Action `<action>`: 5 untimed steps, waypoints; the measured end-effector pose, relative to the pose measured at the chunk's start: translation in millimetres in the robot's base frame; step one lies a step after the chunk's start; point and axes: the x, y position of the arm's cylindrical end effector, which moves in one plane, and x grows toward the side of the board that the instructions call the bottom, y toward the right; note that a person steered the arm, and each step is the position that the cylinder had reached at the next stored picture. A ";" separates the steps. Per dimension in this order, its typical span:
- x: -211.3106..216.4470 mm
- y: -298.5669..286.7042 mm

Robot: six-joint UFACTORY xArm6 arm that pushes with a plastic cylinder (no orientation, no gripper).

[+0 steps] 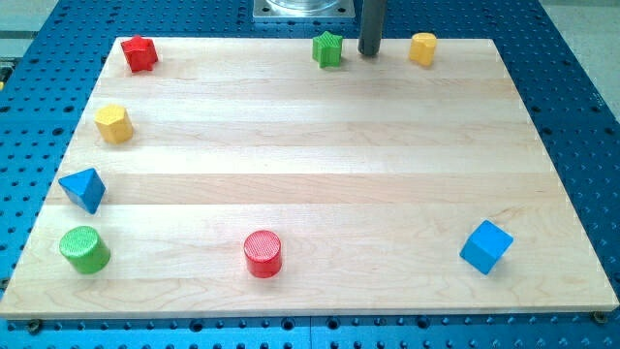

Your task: Slide the green star close to the red star

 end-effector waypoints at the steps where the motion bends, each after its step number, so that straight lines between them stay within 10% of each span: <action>1: 7.7 -70.4; 5: 72.1 -163.7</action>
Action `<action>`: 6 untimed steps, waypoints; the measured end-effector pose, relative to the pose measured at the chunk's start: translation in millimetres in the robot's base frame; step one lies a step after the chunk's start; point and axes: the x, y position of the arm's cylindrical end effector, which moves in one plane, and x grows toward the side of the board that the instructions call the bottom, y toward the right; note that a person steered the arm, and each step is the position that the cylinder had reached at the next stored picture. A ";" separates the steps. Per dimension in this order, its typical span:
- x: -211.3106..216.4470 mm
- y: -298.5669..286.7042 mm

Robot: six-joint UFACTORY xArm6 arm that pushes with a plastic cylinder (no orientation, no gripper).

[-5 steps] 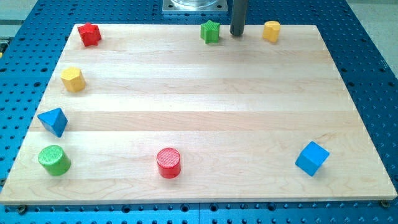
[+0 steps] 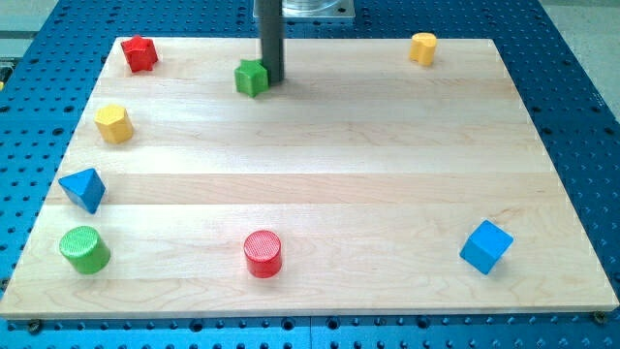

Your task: Slide the green star close to the red star

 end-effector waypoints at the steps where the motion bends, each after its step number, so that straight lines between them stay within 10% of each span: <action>1: 21.3 -30.5; 6: 73.6 -88.3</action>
